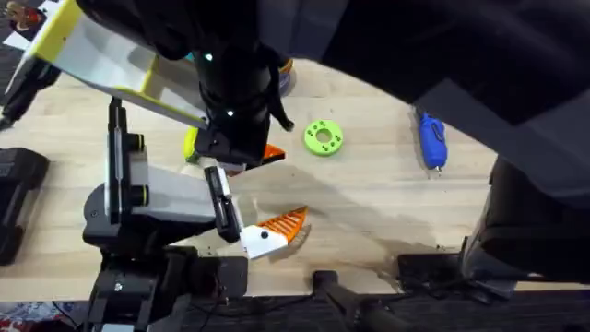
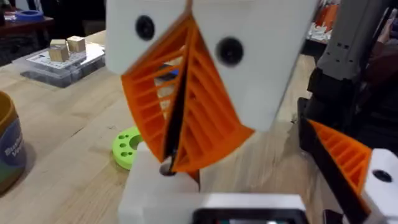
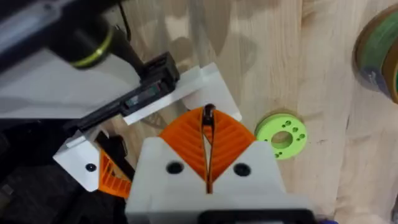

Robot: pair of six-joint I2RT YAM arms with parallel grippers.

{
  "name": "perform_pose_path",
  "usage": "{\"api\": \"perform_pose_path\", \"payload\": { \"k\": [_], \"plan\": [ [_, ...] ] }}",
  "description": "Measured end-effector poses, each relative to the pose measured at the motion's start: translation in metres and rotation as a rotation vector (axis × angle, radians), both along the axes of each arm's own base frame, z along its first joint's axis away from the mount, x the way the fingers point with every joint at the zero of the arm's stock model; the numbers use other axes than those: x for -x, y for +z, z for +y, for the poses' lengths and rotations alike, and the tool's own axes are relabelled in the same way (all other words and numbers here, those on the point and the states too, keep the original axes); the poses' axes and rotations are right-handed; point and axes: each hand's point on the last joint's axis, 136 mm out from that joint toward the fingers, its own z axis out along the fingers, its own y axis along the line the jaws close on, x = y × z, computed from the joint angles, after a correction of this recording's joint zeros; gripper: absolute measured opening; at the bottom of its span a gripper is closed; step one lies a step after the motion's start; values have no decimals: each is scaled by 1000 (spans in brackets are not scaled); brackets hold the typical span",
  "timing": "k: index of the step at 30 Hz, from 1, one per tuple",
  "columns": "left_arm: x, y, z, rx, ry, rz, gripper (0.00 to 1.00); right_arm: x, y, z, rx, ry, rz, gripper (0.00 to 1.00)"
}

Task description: Pick up the gripper from the table and insert it into the empty holder that is missing its gripper. Then pick up a screw, insert it into the mounting hole, and use the screwdriver to tighten it. Finally, clean up the table by picking up the vegetable and placing it into the bucket.

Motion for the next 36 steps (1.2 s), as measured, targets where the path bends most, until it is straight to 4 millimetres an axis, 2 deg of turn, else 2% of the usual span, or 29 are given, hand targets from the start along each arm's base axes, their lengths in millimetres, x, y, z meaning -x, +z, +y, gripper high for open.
{"api": "perform_pose_path", "payload": {
  "k": [9, 36],
  "plan": [
    [0, -1, 0, 5, 0, 19, 986, -2, -9, 4, 13, 3, 8, 14],
    [0, -1, 0, 6, -2, 23, 986, -2, -9, 4, 14, 4, 8, 6]
  ]
}}
